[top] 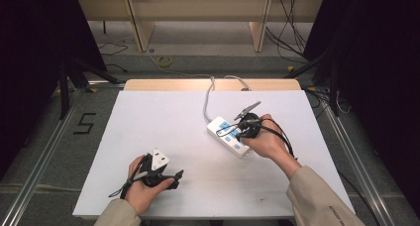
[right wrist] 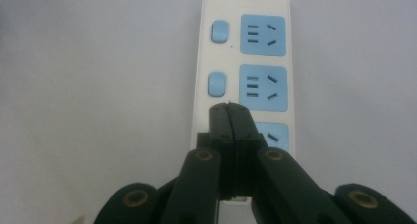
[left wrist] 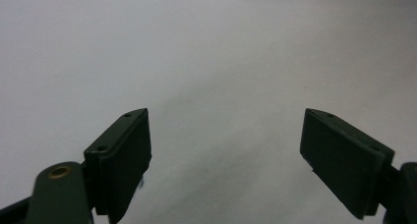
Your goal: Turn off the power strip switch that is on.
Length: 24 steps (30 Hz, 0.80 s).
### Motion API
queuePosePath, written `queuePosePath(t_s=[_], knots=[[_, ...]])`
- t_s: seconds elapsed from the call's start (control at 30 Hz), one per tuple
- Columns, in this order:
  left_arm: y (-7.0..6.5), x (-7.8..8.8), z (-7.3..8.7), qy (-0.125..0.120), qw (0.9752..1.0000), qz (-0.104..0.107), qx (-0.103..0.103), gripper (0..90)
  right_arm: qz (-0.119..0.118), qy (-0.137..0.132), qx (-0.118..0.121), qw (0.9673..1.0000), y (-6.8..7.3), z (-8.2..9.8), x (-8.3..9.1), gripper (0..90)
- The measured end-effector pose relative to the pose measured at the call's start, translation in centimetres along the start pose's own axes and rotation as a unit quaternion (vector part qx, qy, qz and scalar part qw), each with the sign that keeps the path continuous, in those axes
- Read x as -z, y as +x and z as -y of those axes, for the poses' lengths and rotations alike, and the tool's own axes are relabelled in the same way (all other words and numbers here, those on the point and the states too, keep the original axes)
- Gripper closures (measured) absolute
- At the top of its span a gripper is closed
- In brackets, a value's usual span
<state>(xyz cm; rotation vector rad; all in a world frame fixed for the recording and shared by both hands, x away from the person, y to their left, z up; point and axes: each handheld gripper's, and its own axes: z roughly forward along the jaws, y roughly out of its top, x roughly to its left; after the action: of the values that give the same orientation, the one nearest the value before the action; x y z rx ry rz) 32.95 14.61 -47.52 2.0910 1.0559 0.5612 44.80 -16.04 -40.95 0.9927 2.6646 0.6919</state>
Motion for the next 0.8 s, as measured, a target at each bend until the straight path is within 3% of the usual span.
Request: queuePosePath(t_s=[0.8], knots=[[-0.02, -0.02, -0.02, 0.001, 1.0000, 0.000, 0.000, 19.3, 0.000, 0.010, -0.001, 1.0000, 0.04, -0.60, -0.48, 90.0]])
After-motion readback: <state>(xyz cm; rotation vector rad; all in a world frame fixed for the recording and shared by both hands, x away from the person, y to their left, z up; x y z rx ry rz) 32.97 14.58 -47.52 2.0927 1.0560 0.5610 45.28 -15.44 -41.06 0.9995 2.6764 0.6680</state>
